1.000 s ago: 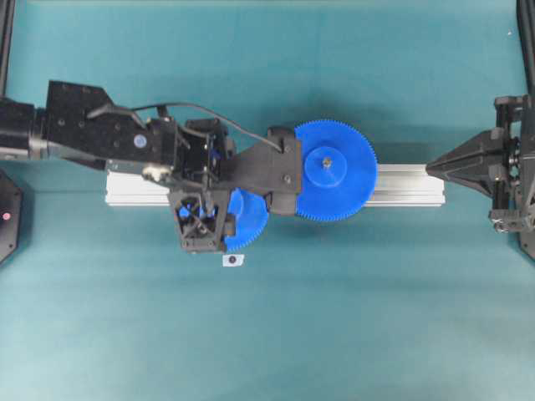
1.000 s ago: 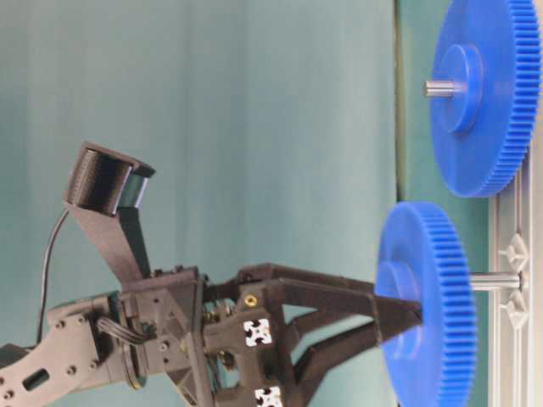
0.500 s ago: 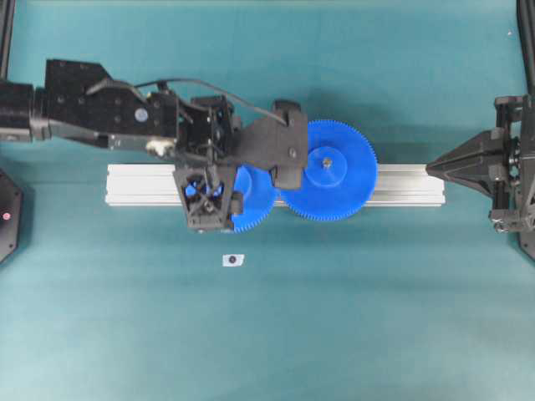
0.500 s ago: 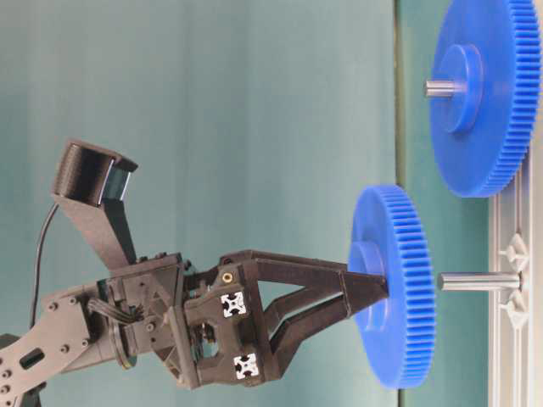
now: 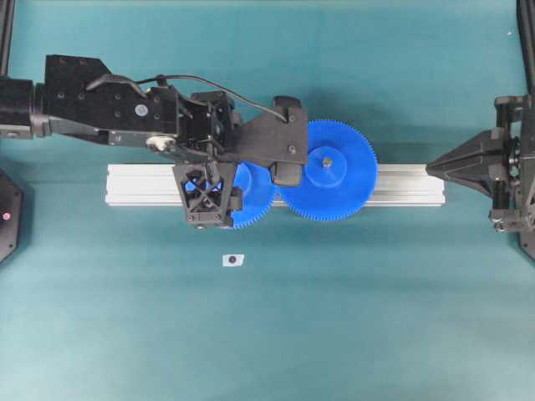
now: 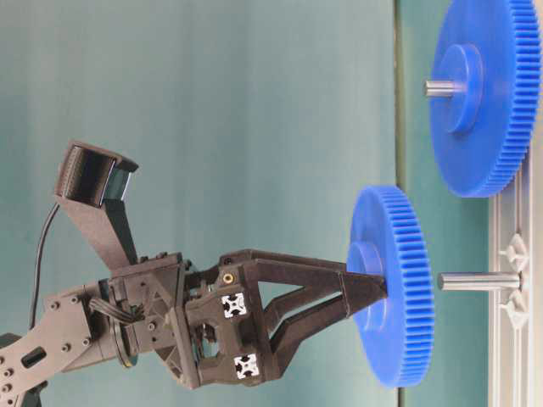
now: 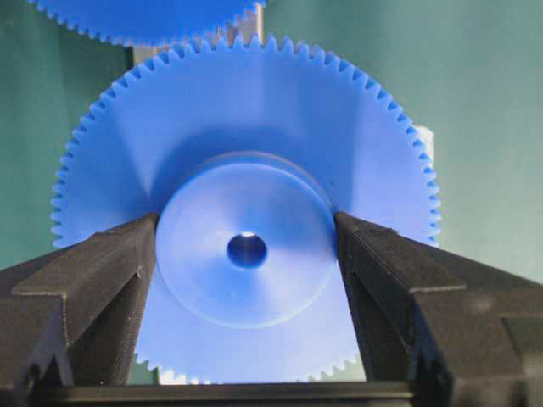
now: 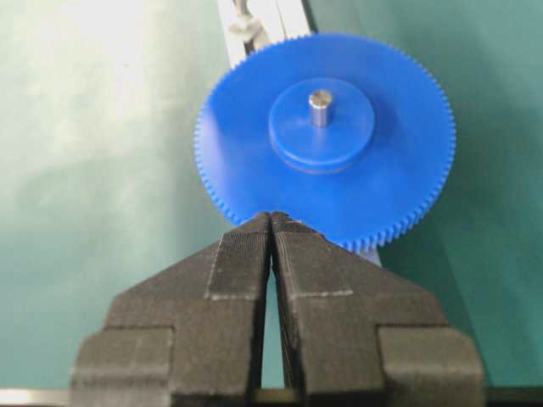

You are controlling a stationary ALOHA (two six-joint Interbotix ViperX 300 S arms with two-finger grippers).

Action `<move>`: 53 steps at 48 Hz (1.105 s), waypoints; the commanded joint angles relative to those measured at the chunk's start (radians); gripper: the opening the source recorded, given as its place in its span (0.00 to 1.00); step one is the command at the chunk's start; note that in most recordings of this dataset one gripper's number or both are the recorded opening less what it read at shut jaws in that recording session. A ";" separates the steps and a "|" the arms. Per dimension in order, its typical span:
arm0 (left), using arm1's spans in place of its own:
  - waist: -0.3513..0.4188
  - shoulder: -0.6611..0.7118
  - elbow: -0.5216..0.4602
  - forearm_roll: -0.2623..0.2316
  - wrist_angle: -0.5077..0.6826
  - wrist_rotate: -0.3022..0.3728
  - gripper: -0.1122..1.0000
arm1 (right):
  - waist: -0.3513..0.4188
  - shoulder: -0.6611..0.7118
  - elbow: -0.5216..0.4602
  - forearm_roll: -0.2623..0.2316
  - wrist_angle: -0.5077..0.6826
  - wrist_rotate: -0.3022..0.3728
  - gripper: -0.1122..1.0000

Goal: Insert the small gear onto the shaft.
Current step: 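Carry the gear to the empty left shaft beside the large gear, then align the gear's bore with the shaft, meshing teeth with the large gear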

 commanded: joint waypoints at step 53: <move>0.043 0.044 0.035 0.005 -0.067 0.041 0.74 | -0.003 0.005 -0.011 0.000 -0.005 0.009 0.18</move>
